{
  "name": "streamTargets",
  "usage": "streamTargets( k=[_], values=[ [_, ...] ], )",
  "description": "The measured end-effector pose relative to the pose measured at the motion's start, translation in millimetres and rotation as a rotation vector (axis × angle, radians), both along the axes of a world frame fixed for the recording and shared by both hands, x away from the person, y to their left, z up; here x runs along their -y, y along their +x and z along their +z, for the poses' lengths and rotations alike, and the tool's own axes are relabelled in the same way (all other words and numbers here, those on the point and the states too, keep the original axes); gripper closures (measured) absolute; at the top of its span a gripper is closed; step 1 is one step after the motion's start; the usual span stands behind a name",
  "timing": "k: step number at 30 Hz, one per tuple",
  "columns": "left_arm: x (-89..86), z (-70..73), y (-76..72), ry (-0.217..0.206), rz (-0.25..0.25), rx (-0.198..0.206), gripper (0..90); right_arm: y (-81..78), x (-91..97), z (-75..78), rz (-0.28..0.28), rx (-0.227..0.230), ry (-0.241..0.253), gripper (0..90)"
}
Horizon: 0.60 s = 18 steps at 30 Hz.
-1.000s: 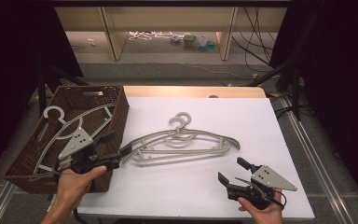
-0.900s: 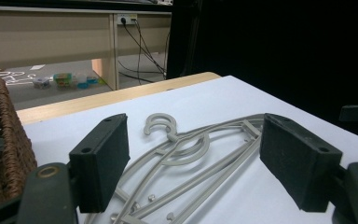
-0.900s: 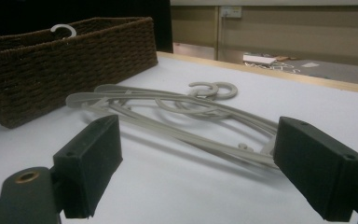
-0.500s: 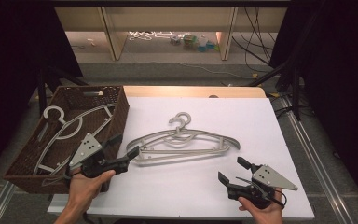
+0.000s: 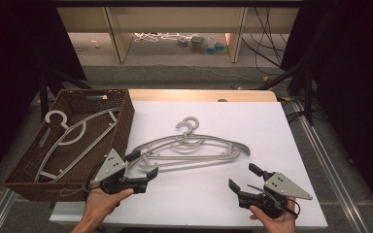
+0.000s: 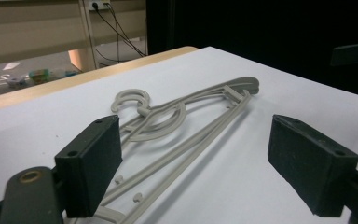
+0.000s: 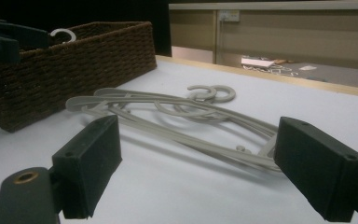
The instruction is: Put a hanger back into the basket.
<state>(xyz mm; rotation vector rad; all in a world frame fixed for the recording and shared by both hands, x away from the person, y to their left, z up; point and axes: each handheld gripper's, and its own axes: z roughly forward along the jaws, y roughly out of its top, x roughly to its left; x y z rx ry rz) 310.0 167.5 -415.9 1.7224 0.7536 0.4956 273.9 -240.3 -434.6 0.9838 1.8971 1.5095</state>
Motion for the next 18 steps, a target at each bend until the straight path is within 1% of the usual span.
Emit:
streamTargets(
  k=[1,2,3,4,5,6,7,8,9,10,11,12,13,15,16,17,18],
  values=[
    [1.2,-0.9,-0.1,-0.002,-0.002,-0.013,16.6,0.3,-0.4,-0.3,0.005,0.0,0.004,15.7],
    [1.8,-1.5,0.9,0.01,-0.011,-0.012,16.6,0.7,-0.7,-0.5,0.008,0.002,0.004,15.7],
    [3.1,-2.4,1.7,0.017,-0.016,-0.019,16.6,1.8,-1.1,-1.0,0.015,0.008,0.012,15.7],
    [4.6,-3.1,3.0,0.023,-0.023,-0.022,17.3,1.9,-1.7,-1.1,0.005,0.001,0.014,15.7],
    [6.2,-3.4,4.3,0.031,-0.029,-0.035,17.3,1.9,-1.7,-1.1,0.005,0.001,0.014,15.7],
    [8.1,-3.6,6.7,0.043,-0.042,-0.048,18.4,2.0,-2.1,-1.7,0.006,-0.008,0.016,15.7],
    [10.4,-3.7,9.7,0.057,-0.052,-0.05,18.7,3.4,-2.2,-2.1,0.003,0.011,0.011,15.7],
    [12.8,-3.7,11.2,0.072,-0.046,-0.056,18.7,0.6,-2.7,-0.7,0.001,-0.023,0.008,15.8],
    [15.1,-3.8,14.1,0.09,-0.057,-0.057,18.6,2.2,-2.7,-1.1,0.011,0.011,-0.001,15.7],
    [18.4,-4.1,16.5,0.101,-0.064,-0.079,18.6,2.2,-2.7,-1.1,0.011,0.011,-0.001,15.7],
    [21.2,-4.4,20.0,0.119,-0.068,-0.078,18.2,-1.0,-4.2,-0.4,0.009,-0.036,0.014,15.7],
    [24.6,-4.7,22.5,0.133,-0.054,-0.075,18.2,-1.3,-4.4,-0.3,0.014,-0.039,0.016,15.8],
    [27.6,-4.7,26.5,0.16,-0.058,-0.07,19.0,-1.9,-4.9,0.1,0.0,-0.03,0.011,15.8],
    [34.7,-4.8,33.9,0.202,-0.059,-0.094,19.5,-2.9,-6.6,1.0,0.011,-0.025,0.004,15.8],
    [38.2,-4.2,37.5,0.208,-0.05,-0.097,19.5,-2.9,-6.6,1.0,0.011,-0.025,0.004,15.8],
    [40.9,-3.0,41.9,0.22,-0.042,-0.094,20.4,-2.5,-8.4,0.0,0.016,-0.022,0.022,15.8],
    [43.8,-1.3,46.4,0.238,-0.043,-0.093,23.3,-2.6,-8.5,-0.2,0.018,-0.024,0.02,15.8]
  ],
)
